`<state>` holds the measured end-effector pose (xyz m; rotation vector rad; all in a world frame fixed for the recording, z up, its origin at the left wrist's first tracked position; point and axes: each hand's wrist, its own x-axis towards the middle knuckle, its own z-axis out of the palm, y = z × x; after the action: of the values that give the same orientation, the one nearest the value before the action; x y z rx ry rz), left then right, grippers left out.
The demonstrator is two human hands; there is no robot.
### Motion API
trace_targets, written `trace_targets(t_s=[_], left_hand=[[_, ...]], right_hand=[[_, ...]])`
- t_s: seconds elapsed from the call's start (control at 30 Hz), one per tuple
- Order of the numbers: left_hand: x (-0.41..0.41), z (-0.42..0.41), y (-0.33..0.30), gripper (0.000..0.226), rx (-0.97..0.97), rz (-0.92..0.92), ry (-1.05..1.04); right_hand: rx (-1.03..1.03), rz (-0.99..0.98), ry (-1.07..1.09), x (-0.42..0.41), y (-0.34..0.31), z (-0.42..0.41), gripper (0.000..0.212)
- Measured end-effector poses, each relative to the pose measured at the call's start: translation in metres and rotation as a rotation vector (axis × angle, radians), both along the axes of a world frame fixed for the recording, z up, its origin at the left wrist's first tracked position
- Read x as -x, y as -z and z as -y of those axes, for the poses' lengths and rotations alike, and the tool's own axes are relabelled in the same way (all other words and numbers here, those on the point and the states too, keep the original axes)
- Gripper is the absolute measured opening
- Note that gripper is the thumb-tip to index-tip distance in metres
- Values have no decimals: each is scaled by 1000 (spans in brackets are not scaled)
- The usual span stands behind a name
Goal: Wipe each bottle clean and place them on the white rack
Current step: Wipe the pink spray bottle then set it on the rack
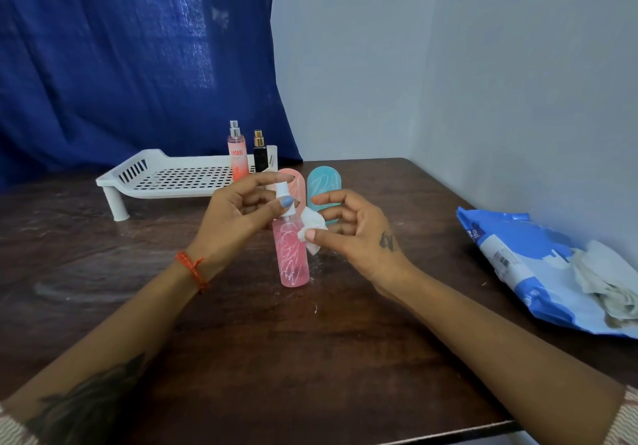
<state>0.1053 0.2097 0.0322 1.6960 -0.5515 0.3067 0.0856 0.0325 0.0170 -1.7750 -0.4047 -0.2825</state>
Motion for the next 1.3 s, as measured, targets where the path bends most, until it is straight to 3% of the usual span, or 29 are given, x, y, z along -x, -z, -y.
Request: trace_targets(t_s=[0.1, 0.3, 0.47, 0.57, 0.83, 1.1, 1.3], left_hand=[[0, -1, 0, 31, 2, 1, -8], [1, 0, 0, 32, -5, 3, 9], [0, -1, 0, 33, -11, 1, 12], [0, -1, 0, 33, -22, 6, 6], [0, -1, 0, 37, -34, 13, -1], [0, 0, 1, 39, -27, 16, 6], [-3, -3, 4, 47, -68, 30, -1]], right_hand=[[131, 83, 51, -2, 5, -1, 24], [175, 439, 97, -1, 8, -3, 15], [198, 382, 97, -3, 12, -1, 15], [156, 349, 140, -3, 13, -3, 25], [249, 585, 103, -5, 14, -3, 18], [267, 664, 196, -6, 15, -4, 15], [334, 676, 82, -5, 17, -2, 12]])
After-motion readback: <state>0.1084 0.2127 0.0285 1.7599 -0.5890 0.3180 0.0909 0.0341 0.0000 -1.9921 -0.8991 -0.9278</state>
